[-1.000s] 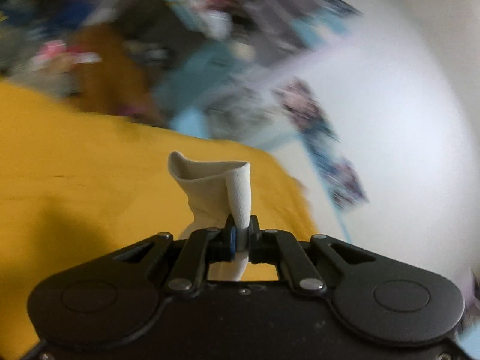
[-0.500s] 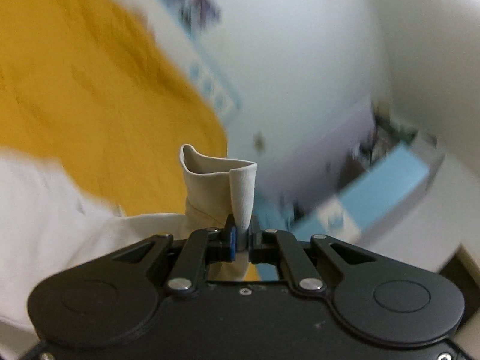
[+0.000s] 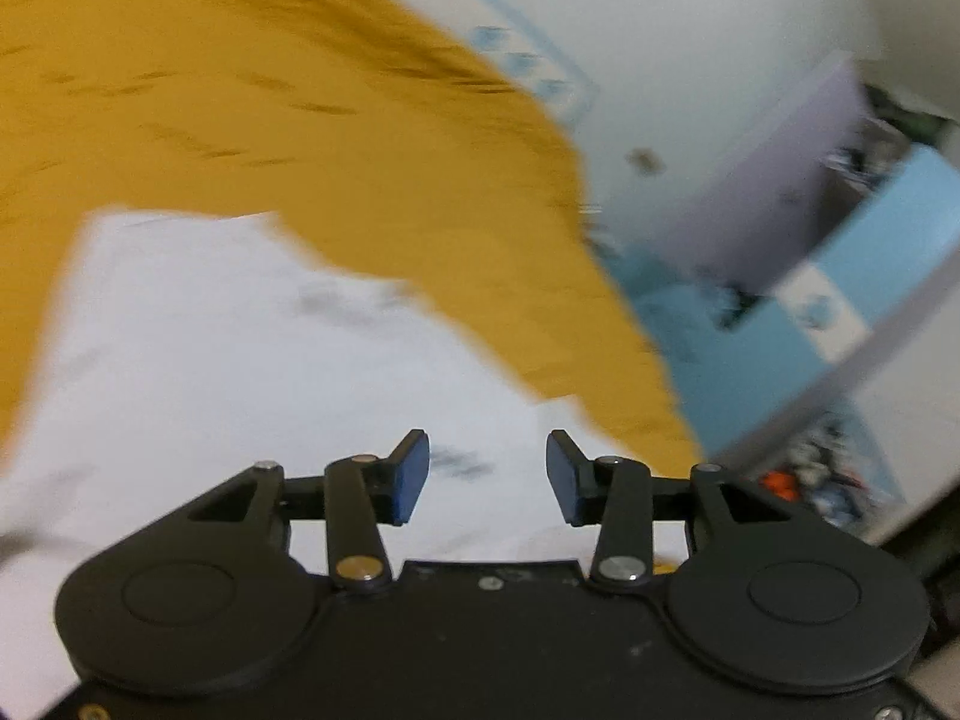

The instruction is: Fold small clothes

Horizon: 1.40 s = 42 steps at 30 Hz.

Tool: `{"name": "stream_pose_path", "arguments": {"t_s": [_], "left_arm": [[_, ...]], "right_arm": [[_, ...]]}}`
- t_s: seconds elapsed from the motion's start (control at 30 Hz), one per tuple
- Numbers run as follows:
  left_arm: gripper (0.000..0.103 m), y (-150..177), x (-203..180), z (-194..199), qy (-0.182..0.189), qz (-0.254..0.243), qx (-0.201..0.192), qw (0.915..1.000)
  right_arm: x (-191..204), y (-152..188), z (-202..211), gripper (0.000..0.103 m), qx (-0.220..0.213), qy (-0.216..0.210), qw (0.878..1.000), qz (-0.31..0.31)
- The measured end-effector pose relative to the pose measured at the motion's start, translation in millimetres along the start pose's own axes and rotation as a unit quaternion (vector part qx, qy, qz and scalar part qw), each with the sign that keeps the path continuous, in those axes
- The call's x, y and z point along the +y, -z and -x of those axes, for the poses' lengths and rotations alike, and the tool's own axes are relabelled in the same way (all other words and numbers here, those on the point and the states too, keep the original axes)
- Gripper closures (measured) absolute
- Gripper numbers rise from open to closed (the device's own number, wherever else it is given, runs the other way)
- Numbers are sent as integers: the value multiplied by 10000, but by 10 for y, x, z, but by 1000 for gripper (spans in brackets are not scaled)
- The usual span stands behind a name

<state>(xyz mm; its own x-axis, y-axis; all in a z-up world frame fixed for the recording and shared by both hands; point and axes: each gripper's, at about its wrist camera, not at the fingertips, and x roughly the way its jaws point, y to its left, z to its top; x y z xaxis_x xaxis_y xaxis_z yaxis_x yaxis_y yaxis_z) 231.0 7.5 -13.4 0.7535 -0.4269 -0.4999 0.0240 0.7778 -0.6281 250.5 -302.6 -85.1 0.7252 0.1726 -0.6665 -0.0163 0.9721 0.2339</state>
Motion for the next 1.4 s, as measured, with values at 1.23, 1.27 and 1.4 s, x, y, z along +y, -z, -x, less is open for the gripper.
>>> {"name": "stream_pose_path", "arguments": {"t_s": [1.23,1.27,1.4], "left_arm": [[99,467,1799,673,-1277,3164,-2220,9134],[99,481,1817,626,-1385,3164,-2104,9146],[98,542,1920,611,-1475,3375,-2009,9077]], "right_arm": [[186,-538,-325,98,-633,-340,9973,125],[207,-523,-359,98,-568,-341,9977,175],[21,-404,-634,98,-75,-132,9999,-39]]}}
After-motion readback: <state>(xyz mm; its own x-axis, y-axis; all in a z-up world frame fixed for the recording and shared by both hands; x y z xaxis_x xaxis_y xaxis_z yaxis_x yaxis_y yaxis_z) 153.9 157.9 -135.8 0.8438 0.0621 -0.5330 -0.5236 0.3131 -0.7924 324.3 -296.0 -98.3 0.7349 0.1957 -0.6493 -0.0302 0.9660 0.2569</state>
